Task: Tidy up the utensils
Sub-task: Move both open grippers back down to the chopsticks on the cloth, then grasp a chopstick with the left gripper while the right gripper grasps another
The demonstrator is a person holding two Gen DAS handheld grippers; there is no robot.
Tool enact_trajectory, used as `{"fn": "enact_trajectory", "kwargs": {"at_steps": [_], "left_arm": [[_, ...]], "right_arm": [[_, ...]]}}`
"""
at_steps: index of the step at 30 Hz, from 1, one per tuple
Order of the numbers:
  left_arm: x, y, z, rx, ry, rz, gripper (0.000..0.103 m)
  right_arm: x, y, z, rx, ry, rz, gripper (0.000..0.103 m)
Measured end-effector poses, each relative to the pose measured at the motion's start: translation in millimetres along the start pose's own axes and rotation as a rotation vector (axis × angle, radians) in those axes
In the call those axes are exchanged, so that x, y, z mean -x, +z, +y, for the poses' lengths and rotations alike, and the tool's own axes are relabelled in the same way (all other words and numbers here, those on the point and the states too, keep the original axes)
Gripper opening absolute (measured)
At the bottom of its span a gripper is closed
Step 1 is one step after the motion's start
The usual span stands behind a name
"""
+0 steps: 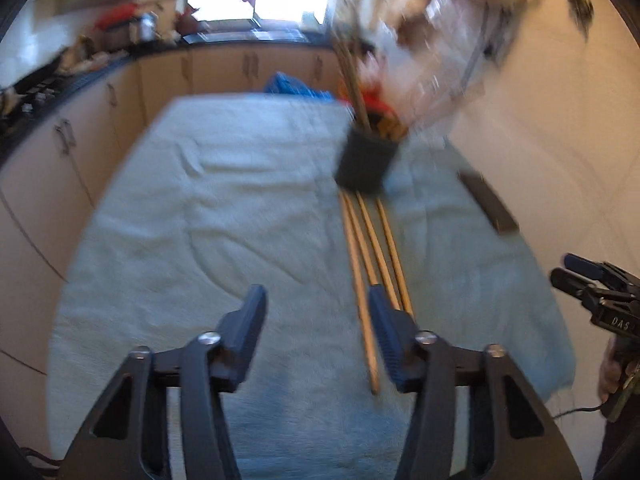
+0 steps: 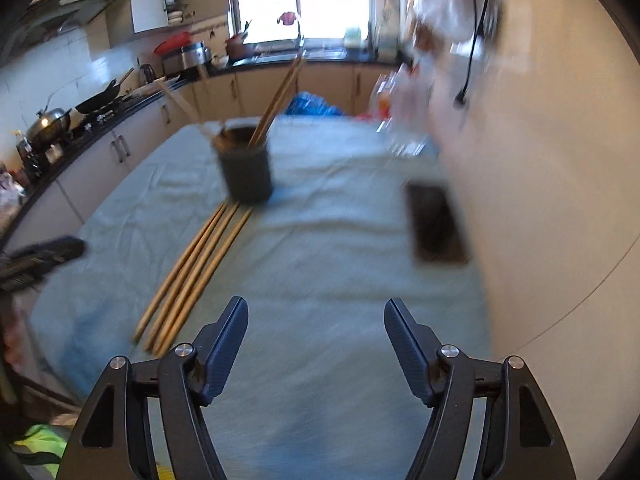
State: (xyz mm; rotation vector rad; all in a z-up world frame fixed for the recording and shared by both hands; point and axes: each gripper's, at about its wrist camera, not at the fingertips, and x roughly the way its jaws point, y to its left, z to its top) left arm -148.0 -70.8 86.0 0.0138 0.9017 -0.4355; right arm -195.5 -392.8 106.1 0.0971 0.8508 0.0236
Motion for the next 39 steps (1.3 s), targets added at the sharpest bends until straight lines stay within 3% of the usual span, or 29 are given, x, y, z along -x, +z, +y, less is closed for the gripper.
{"fn": "enact_trajectory", "kwargs": {"at_steps": [2,5,8,13,16,18,25,33,36,39], "left_arm": [[-25.8,-5.0,-5.5,-0.001,-0.031,0.071,0.040],[-49.9,-4.9,-13.2,0.000,-0.046,0.118,0.039],[-71.3,-3.2,-18.2,-0.015,-0.045,0.148,0.038],[-92.8,4.4,-24.5,-0.050,-0.008,0.158,0.021],[-99.5,9.9,-21.3,-0.036,0.018,0.154,0.007],[-99.8,13.1,-13.2,0.008,0.004,0.161,0.007],[-92.8,8.2,18.8,0.180,-0.066,0.180,0.007],[-93.3,7.6,20.6,0.199,-0.085,0.176,0.007],[-92.1,6.6,20.3,0.201,-0.082,0.172,0.007],[-87.4,3.5,20.8,0.212,-0.077,0.182,0.007]], "right_arm": [[-16.9,-12.6,9.3,-0.039,0.068,0.031,0.070],[-41.0,-23.5,26.3,-0.067,0.144,0.073,0.067],[-57.4,-23.6,40.4,-0.065,0.182,0.096,0.066],[-77.0,-15.0,59.4,-0.064,0.200,0.112,0.064],[-91.6,-5.7,65.6,-0.076,0.210,0.125,0.054],[-102.0,0.0,69.8,-0.079,0.216,0.139,0.045],[-145.9,31.1,85.3,-0.069,0.164,0.174,0.039],[-171.1,54.9,95.2,-0.026,0.042,0.168,0.028],[-175.0,56.9,98.0,0.000,0.002,0.168,0.015],[-169.8,53.2,90.4,-0.023,0.027,0.177,0.010]]}}
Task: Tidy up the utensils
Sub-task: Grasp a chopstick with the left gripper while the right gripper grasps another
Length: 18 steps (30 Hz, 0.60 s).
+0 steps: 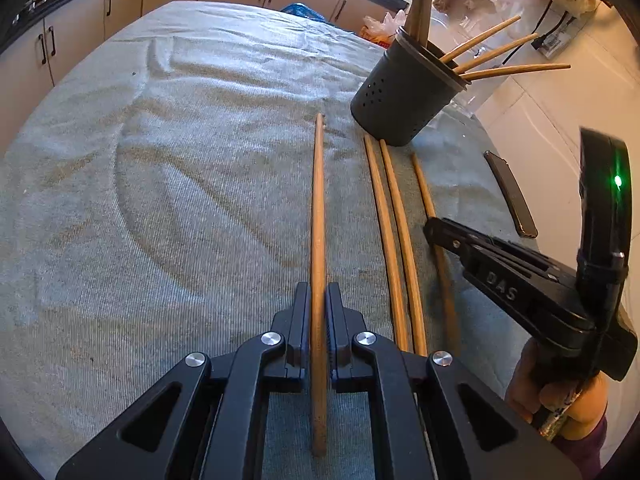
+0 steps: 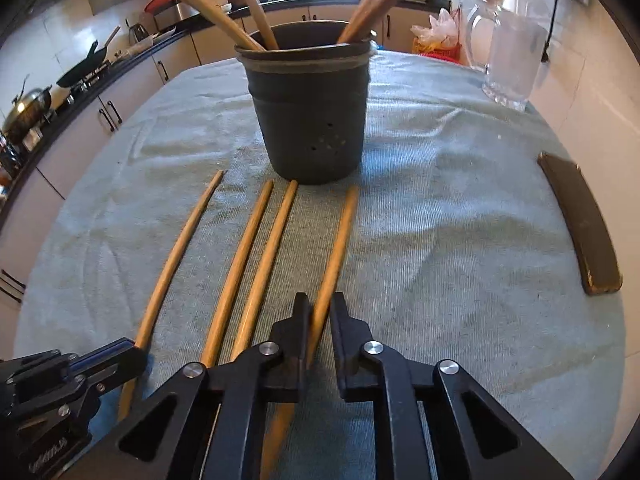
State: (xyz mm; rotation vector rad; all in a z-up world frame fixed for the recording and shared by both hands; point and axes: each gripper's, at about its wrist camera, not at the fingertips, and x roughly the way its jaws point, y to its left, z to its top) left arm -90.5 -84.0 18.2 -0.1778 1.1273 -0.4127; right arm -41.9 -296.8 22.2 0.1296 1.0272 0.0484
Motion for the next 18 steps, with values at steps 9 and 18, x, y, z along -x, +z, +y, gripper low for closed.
{"fn": "enact_trajectory", "kwargs": {"at_steps": [9,18], "left_arm": [[20.3,-31.6,-1.2,-0.027,0.003,0.073,0.009],[6.6,3.6,-10.5,-0.106,0.057,0.117,0.028]], "right_arm": [[42.2,-65.3,-27.1,0.036,0.012,0.025,0.009],[49.1,-70.0,-48.4,-0.049,0.065,0.047,0.015]]}}
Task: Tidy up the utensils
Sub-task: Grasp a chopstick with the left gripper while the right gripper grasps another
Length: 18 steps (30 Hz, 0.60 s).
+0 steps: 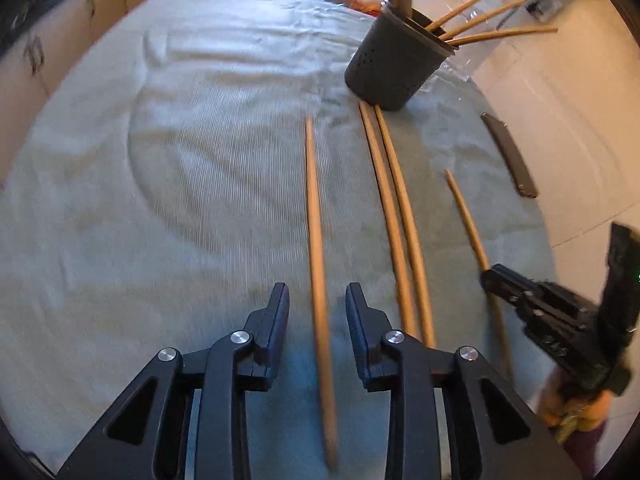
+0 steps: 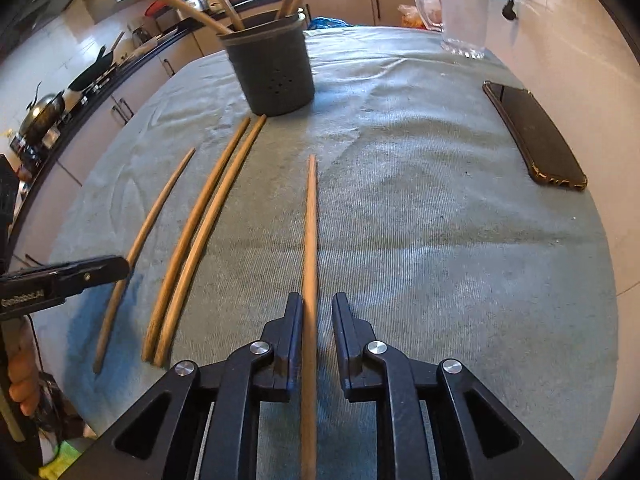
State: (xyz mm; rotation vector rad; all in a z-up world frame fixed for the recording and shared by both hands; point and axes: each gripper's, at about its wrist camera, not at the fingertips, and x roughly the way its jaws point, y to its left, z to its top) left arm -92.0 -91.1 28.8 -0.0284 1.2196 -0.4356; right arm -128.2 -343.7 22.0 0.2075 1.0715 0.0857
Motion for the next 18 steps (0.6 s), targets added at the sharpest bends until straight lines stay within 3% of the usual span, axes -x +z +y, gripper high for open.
{"fn": "enact_trajectory", "kwargs": {"at_steps": [5,11,18], "left_arm": [[-17.8,35.7,-7.3,-0.059,0.041,0.024,0.027],[-33.2,68.8,-5.0,-0.066,0.044,0.019,0.018],[-34.6,76.2,-5.4,-0.087,0.043,-0.012,0.018]], "right_arm": [[-14.5,27.1,1.0,-0.023,-0.013,0.014,0.016],[-33.0,58.9,12.0,0.019,-0.075,0.020,0.016],[-45.1,75.4,23.4,0.038,-0.169,0.017,0.016]]}}
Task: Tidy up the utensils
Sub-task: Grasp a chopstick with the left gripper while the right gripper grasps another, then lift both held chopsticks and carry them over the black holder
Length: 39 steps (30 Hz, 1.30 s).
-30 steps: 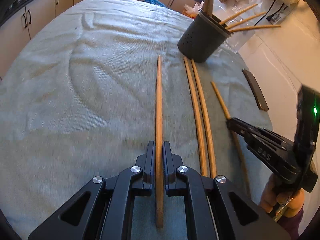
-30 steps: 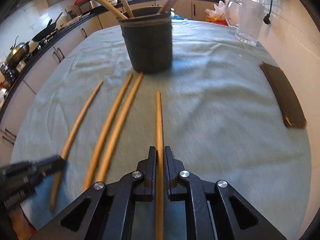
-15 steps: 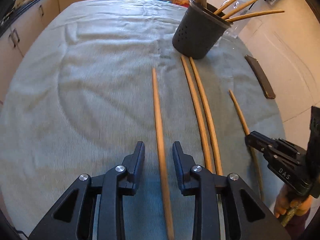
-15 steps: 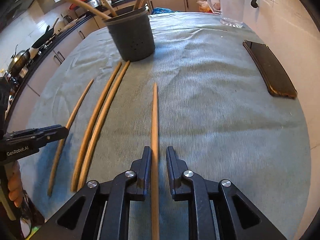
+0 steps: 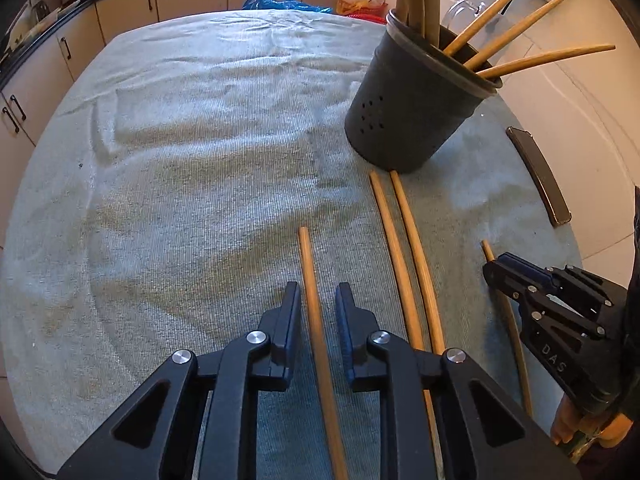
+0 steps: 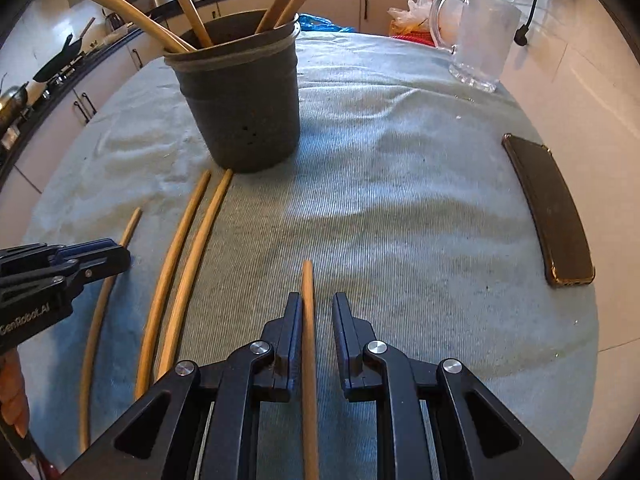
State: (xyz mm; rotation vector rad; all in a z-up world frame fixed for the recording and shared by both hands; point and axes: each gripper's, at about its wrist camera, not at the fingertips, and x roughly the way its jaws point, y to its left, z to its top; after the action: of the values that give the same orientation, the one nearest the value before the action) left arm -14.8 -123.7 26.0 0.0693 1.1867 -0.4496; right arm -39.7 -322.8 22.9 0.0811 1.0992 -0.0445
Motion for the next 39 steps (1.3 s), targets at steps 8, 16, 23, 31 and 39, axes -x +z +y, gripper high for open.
{"fn": "enact_trajectory", "kwargs": {"at_steps": [8,16,23,31,39], "left_arm": [[-1.2,-6.7,-0.1,0.017,-0.029,-0.025,0.006],[54.5,-21.0,-3.1,0.029,-0.024,-0.159,0.005],[124.6,-37.8,-20.6,-0.031,-0.028,-0.328,0.005],[169.4,-58.1,-44.3,-0.096,-0.030,-0.435,0.006],[197.0,-91.5,-67.4,-0.179,0.003,-0.524,0.006]], "right_arm": [[1.6,-1.9,3.5,-0.008,0.018,-0.036,0.006],[56.9,-1.8,-15.7,-0.084,0.137,-0.188,0.006],[112.8,-13.3,-27.7,-0.110,0.166,-0.327,0.006],[160.2,-30.3,-34.3,-0.112,0.183,-0.425,0.006],[198.2,-48.6,-28.7,-0.084,0.191,-0.507,0.006]]}}
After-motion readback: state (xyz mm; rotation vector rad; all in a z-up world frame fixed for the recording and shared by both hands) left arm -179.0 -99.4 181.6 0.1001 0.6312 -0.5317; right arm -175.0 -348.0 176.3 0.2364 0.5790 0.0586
